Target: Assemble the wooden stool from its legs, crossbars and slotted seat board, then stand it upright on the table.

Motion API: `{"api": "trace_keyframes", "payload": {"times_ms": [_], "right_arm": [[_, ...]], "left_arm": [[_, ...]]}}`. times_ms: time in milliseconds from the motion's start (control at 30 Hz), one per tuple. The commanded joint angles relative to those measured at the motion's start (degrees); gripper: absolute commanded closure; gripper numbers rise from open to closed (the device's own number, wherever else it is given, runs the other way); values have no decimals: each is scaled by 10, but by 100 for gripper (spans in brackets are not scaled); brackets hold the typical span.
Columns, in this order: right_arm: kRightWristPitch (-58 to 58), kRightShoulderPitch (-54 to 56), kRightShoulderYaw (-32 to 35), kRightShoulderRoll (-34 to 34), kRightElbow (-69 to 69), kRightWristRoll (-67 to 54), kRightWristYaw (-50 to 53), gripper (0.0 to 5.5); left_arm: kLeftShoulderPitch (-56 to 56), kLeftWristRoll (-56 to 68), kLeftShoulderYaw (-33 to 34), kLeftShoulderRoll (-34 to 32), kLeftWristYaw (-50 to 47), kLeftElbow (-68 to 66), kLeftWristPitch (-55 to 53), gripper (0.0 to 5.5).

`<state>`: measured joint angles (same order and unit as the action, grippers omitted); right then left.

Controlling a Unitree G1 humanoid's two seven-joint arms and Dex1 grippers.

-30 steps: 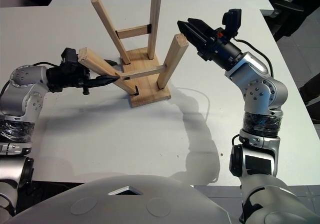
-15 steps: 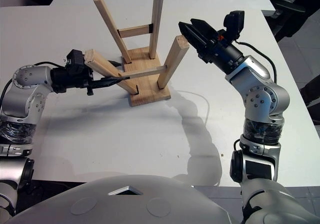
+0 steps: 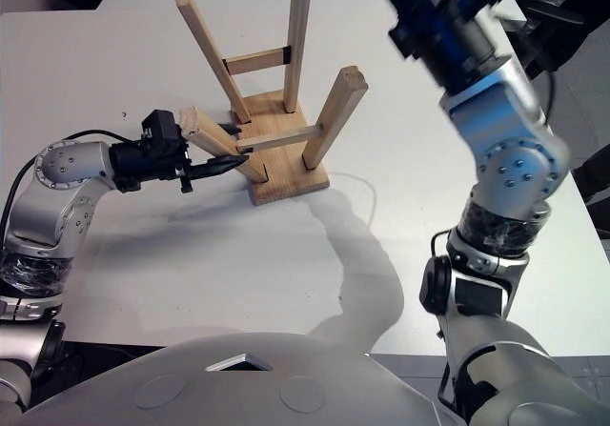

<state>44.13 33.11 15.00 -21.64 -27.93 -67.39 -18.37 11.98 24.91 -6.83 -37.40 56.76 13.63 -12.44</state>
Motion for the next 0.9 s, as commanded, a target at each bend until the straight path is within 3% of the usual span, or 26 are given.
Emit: {"api": "trace_keyframes", "payload": {"times_ms": [33,167,300,433,500,633,767,833,900], "right_arm": [[32,-87,-146,-69,-109,89,-48,504],[-24,-130,-253,-85,-86,261,-38,550],[-63,-134,-299,-52,-46,357,-16,550],[-79,-166,-425,-90,24,502,-31,550],[-77,-179,-438,-88,26,521,-37,550],[-81,-161,-366,-53,-33,470,-47,550],[-64,-60,-144,15,-71,248,4,550],[-67,-30,-68,-27,-14,258,10,550],[-101,-45,-61,-95,75,365,15,550]], "left_arm": [[-22,-45,-41,-8,-14,-3,-45,346],[-9,-43,-45,-12,-20,-3,-60,346],[-6,-38,-47,-17,-24,5,-73,346],[-4,-39,-52,-17,-31,7,-84,346],[2,-41,-57,-19,-29,4,-89,346],[12,-49,-65,-30,-29,2,-107,346],[25,-55,-75,-37,-30,-3,-124,346],[30,-56,-78,-41,-32,-6,-130,346],[31,-56,-80,-43,-34,-5,-135,346]]}}
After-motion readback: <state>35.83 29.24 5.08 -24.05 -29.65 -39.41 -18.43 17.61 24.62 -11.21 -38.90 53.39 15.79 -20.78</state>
